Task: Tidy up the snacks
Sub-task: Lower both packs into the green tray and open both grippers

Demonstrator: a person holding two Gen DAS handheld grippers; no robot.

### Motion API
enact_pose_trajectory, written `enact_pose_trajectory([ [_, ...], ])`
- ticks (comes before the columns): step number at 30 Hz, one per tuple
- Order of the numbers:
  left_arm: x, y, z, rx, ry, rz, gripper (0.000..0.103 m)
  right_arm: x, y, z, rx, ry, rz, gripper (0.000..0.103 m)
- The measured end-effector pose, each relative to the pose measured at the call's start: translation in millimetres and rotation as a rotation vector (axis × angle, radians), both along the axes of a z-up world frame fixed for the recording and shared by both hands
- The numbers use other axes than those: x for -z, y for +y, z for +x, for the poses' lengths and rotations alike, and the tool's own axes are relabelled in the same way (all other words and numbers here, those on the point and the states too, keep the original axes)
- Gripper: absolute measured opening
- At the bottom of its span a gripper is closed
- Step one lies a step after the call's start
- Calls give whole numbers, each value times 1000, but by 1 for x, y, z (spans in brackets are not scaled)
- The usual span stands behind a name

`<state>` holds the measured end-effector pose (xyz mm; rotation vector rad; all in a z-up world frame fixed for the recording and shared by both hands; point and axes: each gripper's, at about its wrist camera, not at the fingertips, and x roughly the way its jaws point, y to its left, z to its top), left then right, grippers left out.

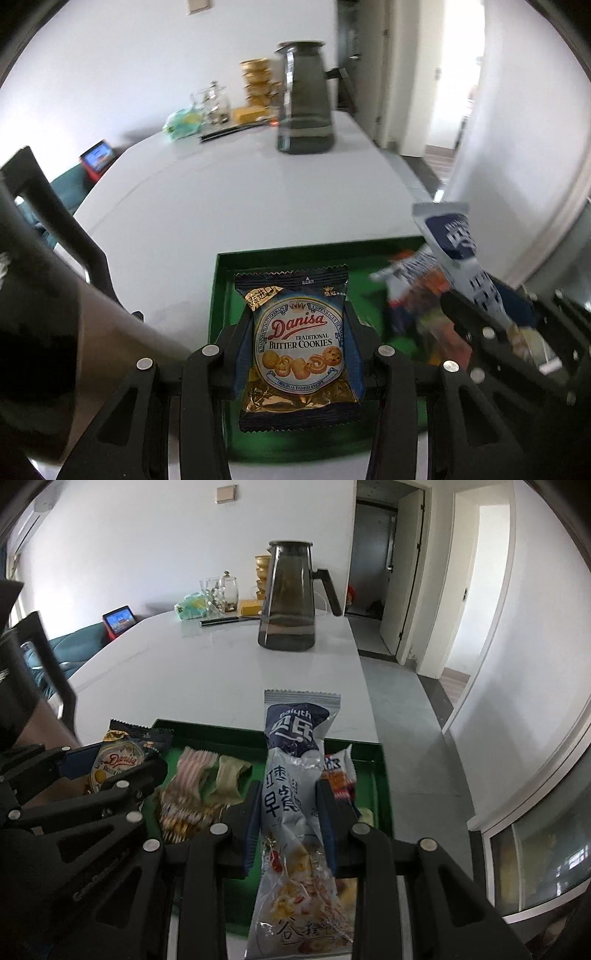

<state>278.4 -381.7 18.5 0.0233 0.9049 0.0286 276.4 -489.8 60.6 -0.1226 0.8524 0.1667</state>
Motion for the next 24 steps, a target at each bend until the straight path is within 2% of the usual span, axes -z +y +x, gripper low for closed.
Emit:
enact_pose_trajectory([
  [6,34,6,30,-67,63,17,38,28,1,26,28,47,-13,1],
  [11,54,8,38,-66,97,13,40,47,2,37,31,81,-21,1],
  [16,66,11,41,-60,124,11,49,53,6,37,10,86,-12,2],
  [19,75,14,43,-68,154,0,49,56,9,35,0,85,-17,2],
  [23,75,14,44,-66,151,-7,50,54,8,34,-1,84,2,3],
  [24,73,15,43,-67,140,-7,54,53,9,33,-5,84,9,3],
])
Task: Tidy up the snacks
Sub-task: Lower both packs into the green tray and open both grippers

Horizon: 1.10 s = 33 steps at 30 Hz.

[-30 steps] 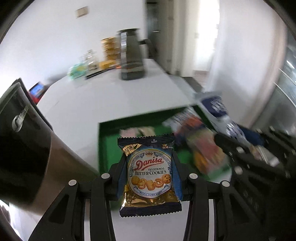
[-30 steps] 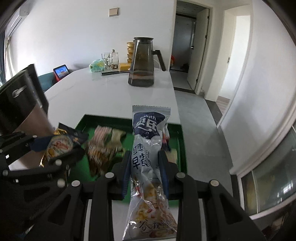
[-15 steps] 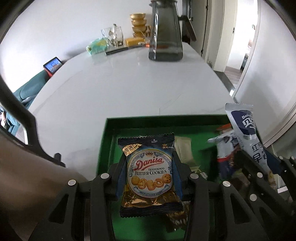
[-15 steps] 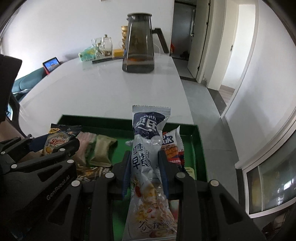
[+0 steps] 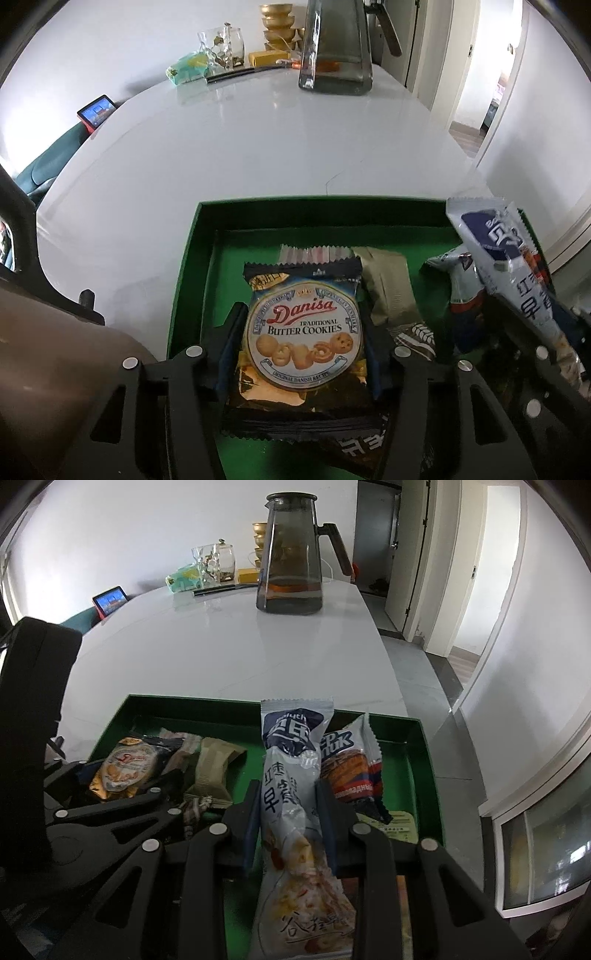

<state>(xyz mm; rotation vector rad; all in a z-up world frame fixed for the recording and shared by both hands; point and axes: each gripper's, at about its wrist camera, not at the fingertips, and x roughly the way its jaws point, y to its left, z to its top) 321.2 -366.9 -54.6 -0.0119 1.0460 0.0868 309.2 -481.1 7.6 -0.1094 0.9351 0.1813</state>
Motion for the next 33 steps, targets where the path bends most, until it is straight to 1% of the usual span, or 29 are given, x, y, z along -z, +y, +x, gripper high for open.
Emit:
enact_pose_trajectory([
  [1,-3,0,-1,-4,-16,9,59,-1,1,-1,-2,-4,-1,4],
  [3,-7,0,-3,-10,-39,26,60,-3,1,-3,3,-18,-4,8],
  [4,-9,0,-3,-12,-49,32,62,-5,1,-4,7,-22,5,12],
  [5,-11,1,-3,-19,-54,36,63,-5,0,-5,11,-25,9,21],
  [6,-12,2,-3,-25,-58,37,65,-6,-2,-6,19,-30,10,27],
  [7,-13,3,-4,-27,-62,38,66,-8,-3,-7,23,-35,13,35],
  [8,-13,3,-4,-28,-66,39,66,-9,-4,-8,25,-38,18,41],
  [9,-14,4,-4,-27,-68,37,66,-10,-6,-8,27,-41,24,44],
  [11,-14,4,-4,-26,-73,42,67,-13,-7,-10,33,-50,26,56],
  [14,-17,4,-6,-27,-87,48,69,-19,-10,-13,39,-68,47,61],
  [24,-32,-3,-7,-4,-128,54,69,-42,-15,-26,63,-128,42,64],
  [25,-33,-4,-8,-3,-132,52,69,-45,-16,-28,67,-136,36,65],
  [28,-39,-6,-11,2,-144,39,69,-53,-20,-32,91,-161,20,77],
  [33,-51,-13,-21,25,-169,11,69,-68,-29,-40,136,-207,15,78],
])
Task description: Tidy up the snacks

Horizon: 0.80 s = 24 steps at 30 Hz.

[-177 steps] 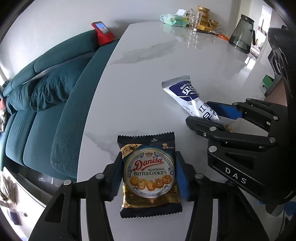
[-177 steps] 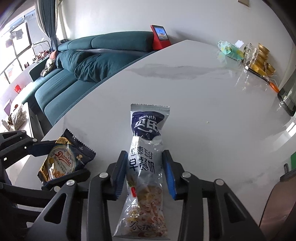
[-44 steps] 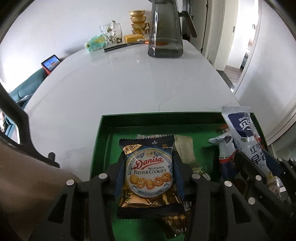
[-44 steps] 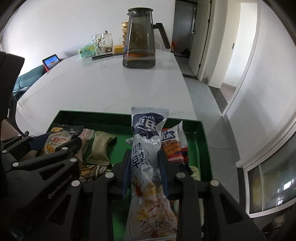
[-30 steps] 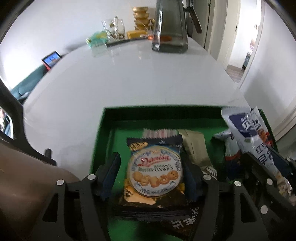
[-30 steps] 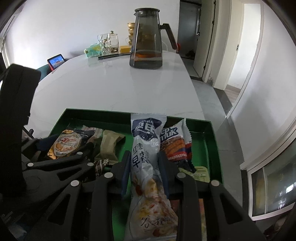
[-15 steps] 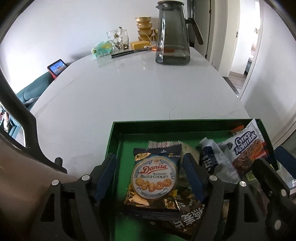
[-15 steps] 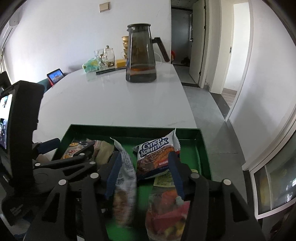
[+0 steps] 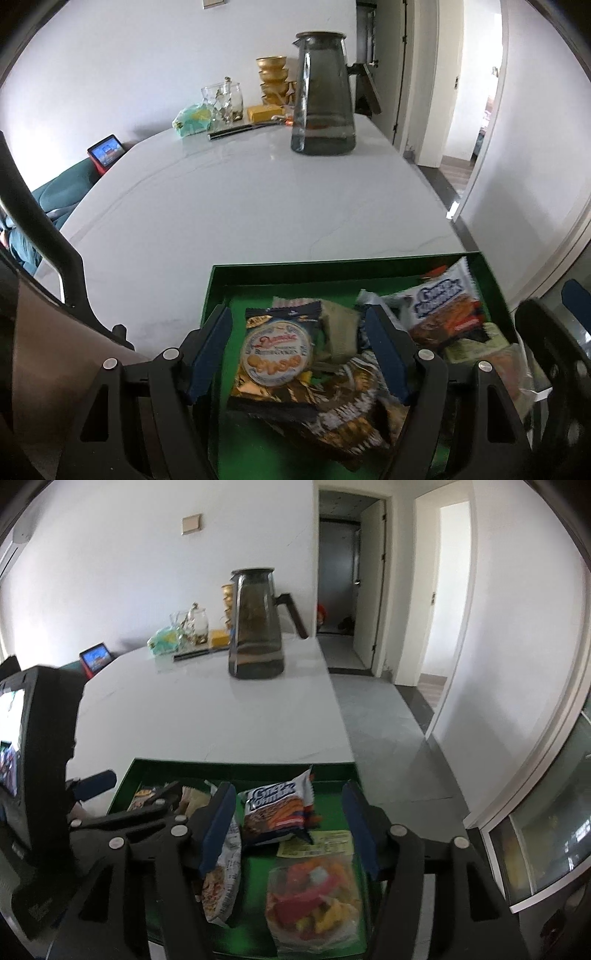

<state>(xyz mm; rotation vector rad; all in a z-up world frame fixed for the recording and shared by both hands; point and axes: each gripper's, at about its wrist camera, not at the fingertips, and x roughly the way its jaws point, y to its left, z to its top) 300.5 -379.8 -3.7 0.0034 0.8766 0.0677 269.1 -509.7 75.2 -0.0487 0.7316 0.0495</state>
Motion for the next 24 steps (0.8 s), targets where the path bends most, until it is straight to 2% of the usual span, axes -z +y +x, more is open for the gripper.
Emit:
enact_pose_trajectory([
  [7,-13,-15,-21,64,-21,-39,69,-11,-14,-12,53,-28,-8,81],
  [16,-17,-25,-52,119,-23,-61,69,-17,-17,-31,64,-41,-24,83],
  [24,-24,-21,-110,247,-13,-77,69,-23,-23,-73,51,-43,-33,83],
])
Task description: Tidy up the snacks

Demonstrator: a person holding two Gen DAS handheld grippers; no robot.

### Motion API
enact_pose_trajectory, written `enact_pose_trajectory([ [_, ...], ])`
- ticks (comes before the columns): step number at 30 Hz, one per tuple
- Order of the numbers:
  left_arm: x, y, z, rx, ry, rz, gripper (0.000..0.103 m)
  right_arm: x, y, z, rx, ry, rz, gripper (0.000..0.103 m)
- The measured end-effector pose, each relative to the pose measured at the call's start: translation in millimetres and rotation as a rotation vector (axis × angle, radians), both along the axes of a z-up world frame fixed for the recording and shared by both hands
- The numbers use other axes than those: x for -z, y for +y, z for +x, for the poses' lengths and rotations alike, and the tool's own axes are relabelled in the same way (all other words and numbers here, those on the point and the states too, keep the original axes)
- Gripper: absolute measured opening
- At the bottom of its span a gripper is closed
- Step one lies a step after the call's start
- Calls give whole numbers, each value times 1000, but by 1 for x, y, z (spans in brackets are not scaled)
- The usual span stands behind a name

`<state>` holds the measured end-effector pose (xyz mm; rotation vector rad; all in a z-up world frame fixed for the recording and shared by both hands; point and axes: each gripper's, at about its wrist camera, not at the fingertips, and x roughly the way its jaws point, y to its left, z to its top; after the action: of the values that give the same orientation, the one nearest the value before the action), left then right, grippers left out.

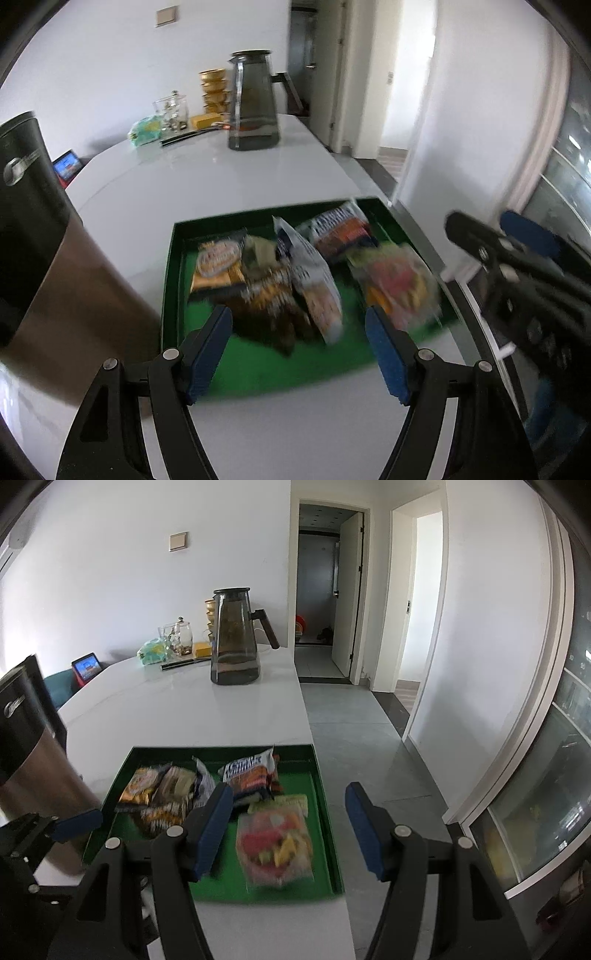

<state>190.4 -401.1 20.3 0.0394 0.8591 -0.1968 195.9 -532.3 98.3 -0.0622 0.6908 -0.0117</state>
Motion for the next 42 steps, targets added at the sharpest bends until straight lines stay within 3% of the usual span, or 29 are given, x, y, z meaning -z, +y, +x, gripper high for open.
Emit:
enact_pose_trajectory([
  [6,-5,27,-47,103,2,16,69,-5,0,-39,4,12,-33,84],
  [9,-8,64,-69,125,-11,15,69,-8,3,-60,3,15,-31,84],
  [13,-9,129,-88,57,-21,55,69,-7,15,-83,-5,26,-25,87],
  [19,-14,250,-104,-133,-26,111,69,8,64,-99,-65,72,-21,90],
  [26,-2,365,-121,-261,2,105,70,44,132,-111,-143,160,-1,91],
  [32,31,417,-128,-372,49,83,70,82,187,-116,-183,228,10,91],
  [42,58,457,-125,-365,94,77,70,107,232,-115,-209,292,18,91],
])
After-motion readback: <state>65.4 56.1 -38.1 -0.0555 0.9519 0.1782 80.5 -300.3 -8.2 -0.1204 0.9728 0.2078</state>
